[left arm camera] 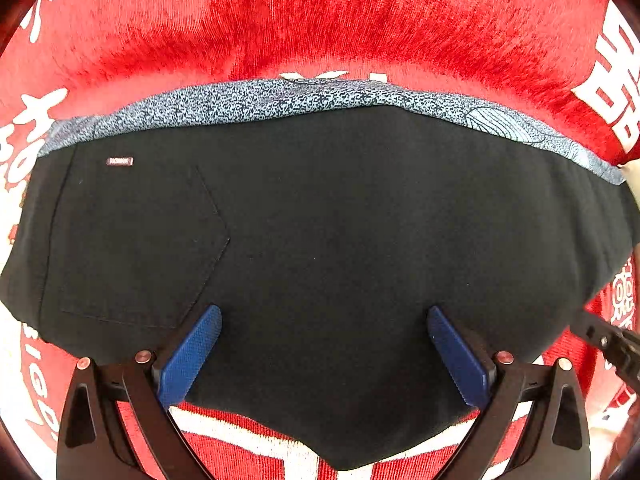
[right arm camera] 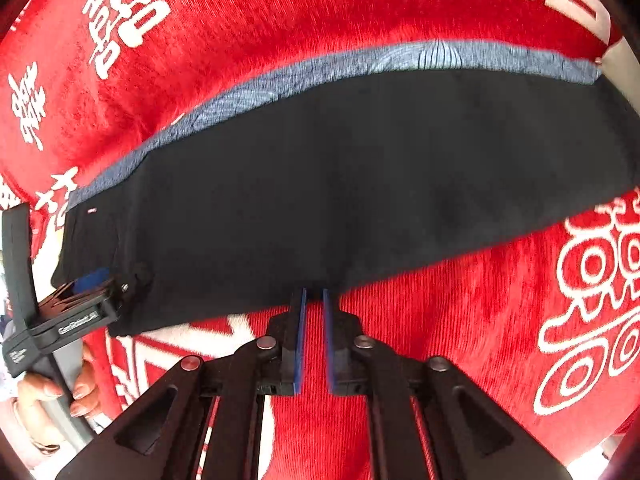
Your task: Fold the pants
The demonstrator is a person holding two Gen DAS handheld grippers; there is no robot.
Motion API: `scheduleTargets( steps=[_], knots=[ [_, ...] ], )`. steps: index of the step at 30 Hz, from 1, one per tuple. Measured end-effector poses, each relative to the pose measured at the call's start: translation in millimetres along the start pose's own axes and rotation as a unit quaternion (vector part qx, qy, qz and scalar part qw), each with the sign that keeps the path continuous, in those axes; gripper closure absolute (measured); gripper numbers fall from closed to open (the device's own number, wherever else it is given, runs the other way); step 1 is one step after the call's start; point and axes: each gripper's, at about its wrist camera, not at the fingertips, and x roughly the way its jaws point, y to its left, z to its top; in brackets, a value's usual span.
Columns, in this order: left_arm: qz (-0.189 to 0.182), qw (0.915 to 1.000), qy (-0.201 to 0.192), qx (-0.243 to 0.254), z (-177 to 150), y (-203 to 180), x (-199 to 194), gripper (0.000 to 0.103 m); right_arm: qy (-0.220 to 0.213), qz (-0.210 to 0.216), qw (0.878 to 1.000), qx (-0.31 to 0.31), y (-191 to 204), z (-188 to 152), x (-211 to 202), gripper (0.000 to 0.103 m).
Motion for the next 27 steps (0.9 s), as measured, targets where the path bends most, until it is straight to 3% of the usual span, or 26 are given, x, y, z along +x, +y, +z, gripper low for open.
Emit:
scheduleTargets(
  steps=[2, 4, 6, 9, 10, 12, 18, 20, 22, 27],
  knots=[
    [0.003, 1.0000, 0.000, 0.000, 1, -1, 0, 0.000, 0.005, 0.004, 1.000, 0.023, -5, 0, -5, 0.072],
    [0.003, 1.0000, -0.003, 0.000, 0, -3, 1, 0.000, -0.029, 0.005, 0.999, 0.024, -6, 6, -21, 0.051],
    [0.006, 1.0000, -0.006, -0.001, -2, -5, -1, 0.000, -0.072, -0.006, 0.997, 0.011, -5, 22, -36, 0.041],
    [0.011, 0.9999, -0.006, -0.005, -7, -10, -1, 0.000, -0.077, -0.006, 0.997, -0.012, 4, 56, -32, 0.044],
    [0.012, 0.9999, -0.005, -0.007, -7, -12, 0, 0.000, -0.072, 0.001, 0.997, -0.017, 9, 71, -24, 0.054],
    [0.016, 0.9998, -0.005, -0.012, -8, -14, 0, 0.000, -0.065, 0.021, 0.997, -0.029, 18, 90, -11, 0.065],
    [0.024, 0.9995, -0.001, -0.019, -8, -19, 1, 0.000, -0.027, 0.075, 0.994, -0.081, 67, 121, 40, 0.066],
    [0.027, 0.9994, 0.005, -0.021, -6, -22, 0, 0.000, -0.024, 0.064, 0.993, -0.095, 74, 127, 53, 0.069],
    [0.030, 0.9993, 0.010, -0.018, -3, -24, 0, 0.000, -0.031, 0.068, 0.993, -0.089, 66, 132, 56, 0.078],
    [0.030, 0.9994, 0.012, -0.012, 9, -26, 2, 0.000, -0.067, 0.007, 0.997, -0.040, 0, 145, 34, 0.078]
  ],
)
